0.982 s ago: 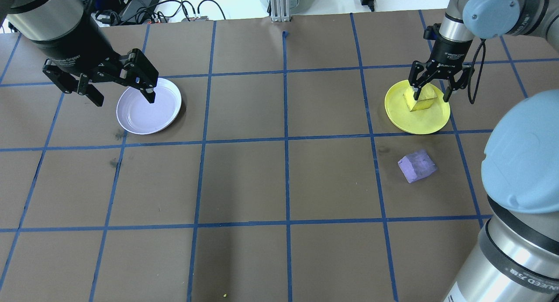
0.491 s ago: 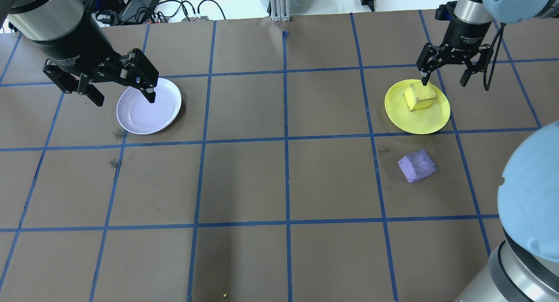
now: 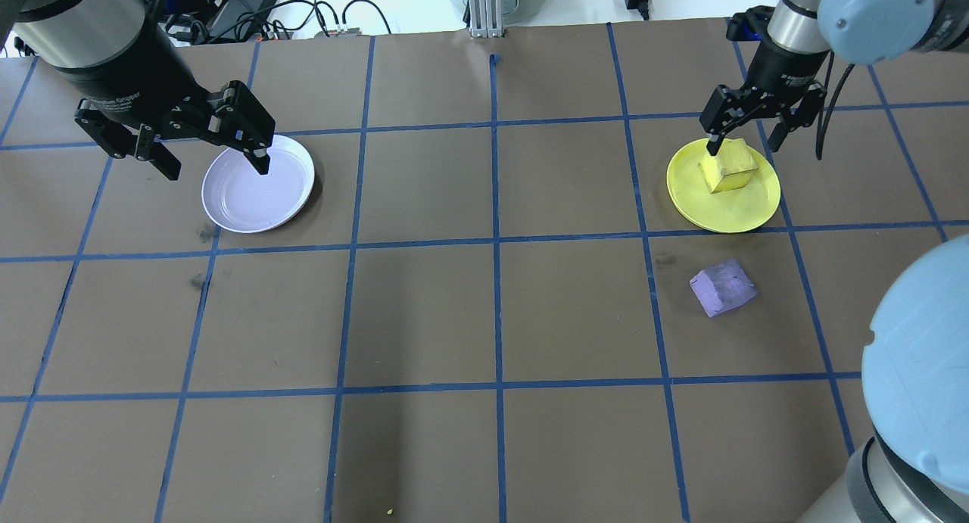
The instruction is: Sort blocks by color into plates
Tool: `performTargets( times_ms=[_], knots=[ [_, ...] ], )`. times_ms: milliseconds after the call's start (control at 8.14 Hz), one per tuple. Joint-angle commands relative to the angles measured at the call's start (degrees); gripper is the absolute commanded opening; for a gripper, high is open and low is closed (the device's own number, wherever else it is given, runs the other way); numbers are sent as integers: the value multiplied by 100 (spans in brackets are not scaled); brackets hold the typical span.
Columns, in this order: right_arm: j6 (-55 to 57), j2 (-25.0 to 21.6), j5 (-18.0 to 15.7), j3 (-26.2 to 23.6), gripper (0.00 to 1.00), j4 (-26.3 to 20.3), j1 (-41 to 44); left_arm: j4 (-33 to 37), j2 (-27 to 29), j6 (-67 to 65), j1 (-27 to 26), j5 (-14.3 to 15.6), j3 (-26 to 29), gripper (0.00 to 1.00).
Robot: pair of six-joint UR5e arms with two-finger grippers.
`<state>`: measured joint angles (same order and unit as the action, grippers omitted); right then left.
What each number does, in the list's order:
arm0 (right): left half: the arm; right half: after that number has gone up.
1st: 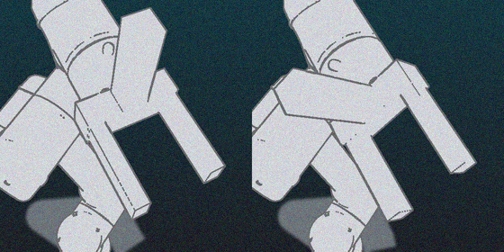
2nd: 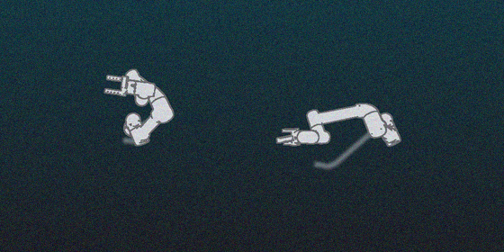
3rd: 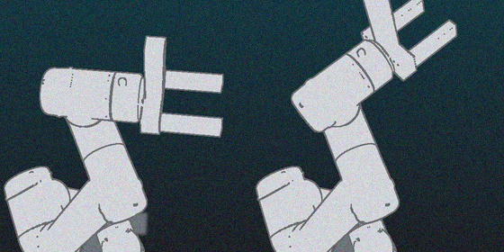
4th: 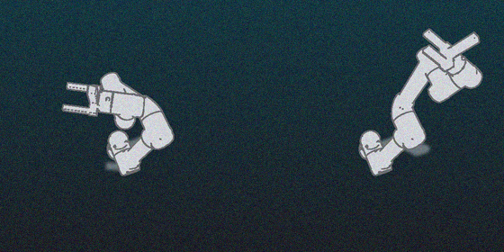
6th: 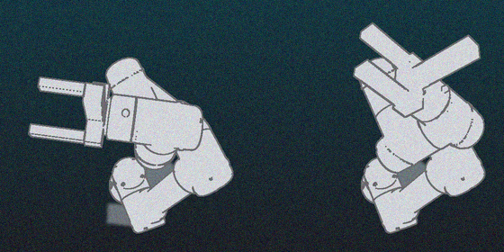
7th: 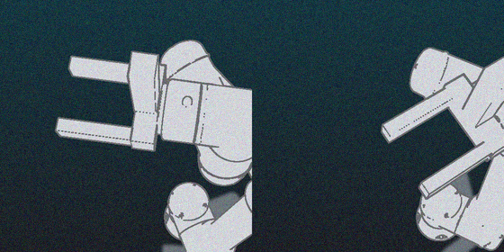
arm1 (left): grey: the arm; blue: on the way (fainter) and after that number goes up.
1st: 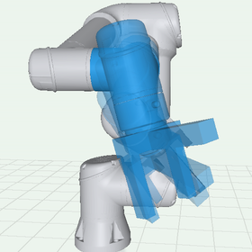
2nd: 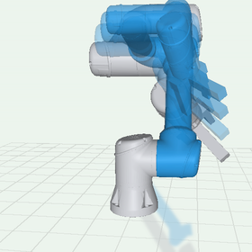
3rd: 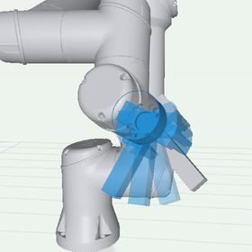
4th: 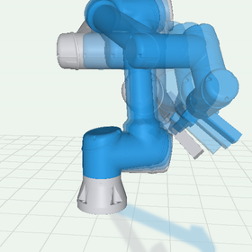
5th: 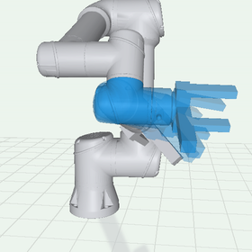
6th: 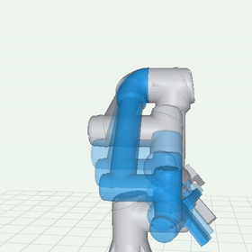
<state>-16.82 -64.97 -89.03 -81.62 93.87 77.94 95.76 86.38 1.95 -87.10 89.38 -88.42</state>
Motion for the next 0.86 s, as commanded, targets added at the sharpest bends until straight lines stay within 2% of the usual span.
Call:
performTargets(
  times_ms=[0, 123, 246, 368, 491, 614, 737],
  knots=[
    [-303, -557, 202, -1481, 100, 1250, 72, -13, 11, 7, 0, 0, 1, 100],
    [-644, -769, 175, -2071, 100, 1578, 72, -13, 11, 7, 0, 0, 1, 100],
    [-873, -815, 149, -2416, 100, 1886, 63, -13, 2, 7, 0, 0, 1, 100],
    [-919, -815, 105, -2576, 100, 2011, 63, -13, 2, 7, 0, 0, -8, 100],
    [-963, -815, -130, -2700, 100, 2012, 63, -13, 2, 7, 0, 0, -8, 100],
    [-1050, -815, -228, -2762, 100, 2021, 63, -13, 11, 7, 0, 0, -8, 100],
    [-1051, -815, -238, -2780, 100, 2012, 63, -13, 11, 7, 0, -9, -8, 100]
  ],
)
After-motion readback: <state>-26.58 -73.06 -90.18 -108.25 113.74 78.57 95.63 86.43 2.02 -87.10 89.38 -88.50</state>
